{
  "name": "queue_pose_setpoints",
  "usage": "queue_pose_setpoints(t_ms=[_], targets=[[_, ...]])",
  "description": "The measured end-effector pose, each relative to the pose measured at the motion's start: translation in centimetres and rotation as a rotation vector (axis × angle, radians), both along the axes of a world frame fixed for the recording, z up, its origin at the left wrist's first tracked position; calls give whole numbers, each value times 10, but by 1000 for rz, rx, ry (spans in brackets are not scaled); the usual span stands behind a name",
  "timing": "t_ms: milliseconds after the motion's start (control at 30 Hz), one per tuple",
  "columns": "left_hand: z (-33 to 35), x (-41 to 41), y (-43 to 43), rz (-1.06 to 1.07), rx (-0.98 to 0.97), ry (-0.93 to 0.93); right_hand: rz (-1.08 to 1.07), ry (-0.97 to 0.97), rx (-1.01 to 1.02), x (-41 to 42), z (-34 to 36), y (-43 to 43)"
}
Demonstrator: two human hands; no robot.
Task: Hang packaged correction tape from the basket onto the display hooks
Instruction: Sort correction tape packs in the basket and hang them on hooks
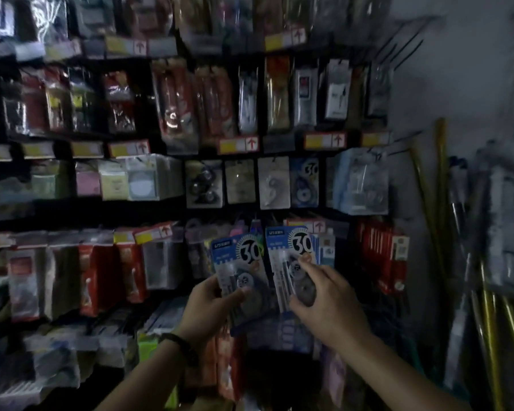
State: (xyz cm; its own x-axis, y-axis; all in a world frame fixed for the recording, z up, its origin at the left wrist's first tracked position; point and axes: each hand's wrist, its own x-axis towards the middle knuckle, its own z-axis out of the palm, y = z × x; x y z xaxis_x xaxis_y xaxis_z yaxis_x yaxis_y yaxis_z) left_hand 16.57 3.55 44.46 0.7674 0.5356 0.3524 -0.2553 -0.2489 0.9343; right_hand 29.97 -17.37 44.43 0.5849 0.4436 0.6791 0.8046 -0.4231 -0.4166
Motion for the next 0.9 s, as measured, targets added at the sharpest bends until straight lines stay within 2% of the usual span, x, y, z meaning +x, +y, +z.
queue_pose_setpoints(t_ms=[100, 433, 700, 900], targets=[[37, 8, 8, 5, 120, -42, -64, -43, 21, 25, 35, -3], [118, 64, 25, -32, 161, -92, -217, -95, 74, 106, 129, 21], [137, 97, 25, -68, 226, -88, -310, -195, 117, 141, 152, 37], [141, 109, 29, -70, 235, -80, -332, -216, 44, 152, 156, 43]])
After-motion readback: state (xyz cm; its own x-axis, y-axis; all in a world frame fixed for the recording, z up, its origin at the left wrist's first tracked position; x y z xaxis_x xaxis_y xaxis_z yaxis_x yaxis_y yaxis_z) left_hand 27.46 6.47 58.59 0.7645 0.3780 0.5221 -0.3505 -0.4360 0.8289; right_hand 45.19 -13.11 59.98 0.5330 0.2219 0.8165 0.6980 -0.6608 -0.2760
